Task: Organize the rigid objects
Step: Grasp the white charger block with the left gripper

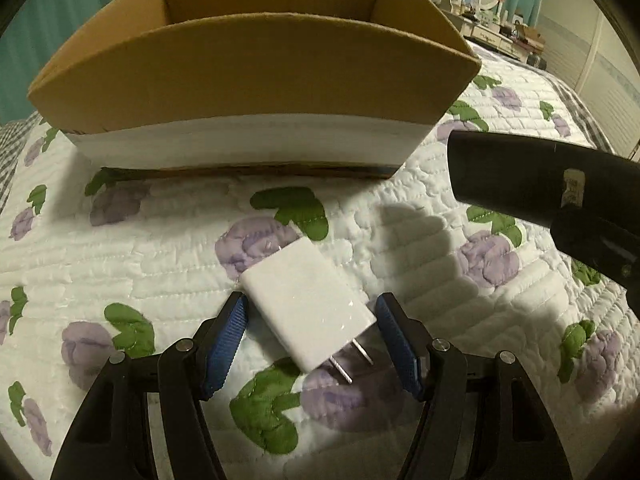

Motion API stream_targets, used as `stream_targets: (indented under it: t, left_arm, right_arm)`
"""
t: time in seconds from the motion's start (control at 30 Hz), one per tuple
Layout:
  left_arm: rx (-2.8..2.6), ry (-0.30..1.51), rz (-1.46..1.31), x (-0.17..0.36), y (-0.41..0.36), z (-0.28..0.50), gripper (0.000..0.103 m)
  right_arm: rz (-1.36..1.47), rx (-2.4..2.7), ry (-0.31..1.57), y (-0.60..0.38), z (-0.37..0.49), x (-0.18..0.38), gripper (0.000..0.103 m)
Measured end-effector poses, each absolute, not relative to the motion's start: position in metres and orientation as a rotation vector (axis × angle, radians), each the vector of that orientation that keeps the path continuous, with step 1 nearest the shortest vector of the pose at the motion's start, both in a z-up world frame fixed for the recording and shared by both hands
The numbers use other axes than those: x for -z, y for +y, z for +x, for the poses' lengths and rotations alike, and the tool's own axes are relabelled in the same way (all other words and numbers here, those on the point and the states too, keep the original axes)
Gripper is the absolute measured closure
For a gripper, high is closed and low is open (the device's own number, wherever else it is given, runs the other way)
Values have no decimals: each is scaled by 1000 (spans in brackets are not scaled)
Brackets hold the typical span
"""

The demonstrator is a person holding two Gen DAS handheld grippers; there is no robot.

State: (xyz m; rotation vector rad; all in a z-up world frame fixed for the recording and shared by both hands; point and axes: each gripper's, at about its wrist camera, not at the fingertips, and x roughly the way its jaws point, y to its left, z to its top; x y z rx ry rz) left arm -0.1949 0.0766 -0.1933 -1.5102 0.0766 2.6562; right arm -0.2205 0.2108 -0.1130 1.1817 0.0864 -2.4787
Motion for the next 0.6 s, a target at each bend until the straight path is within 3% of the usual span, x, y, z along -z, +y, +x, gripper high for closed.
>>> stream_targets:
  t: [0.1, 0.37, 0.6]
  left_arm:
    - [-2651, 30, -1487, 192, 71, -193, 34]
    - [-2680, 55, -1384, 169, 66, -171, 55]
    - [-2743, 28, -1271, 132, 43, -153, 59]
  right_arm:
    - [1180, 2486, 96, 210, -220, 112, 83]
    - [1137, 2530, 128, 207, -209, 99, 83]
    - [1057, 2556, 162, 195, -194, 70, 83]
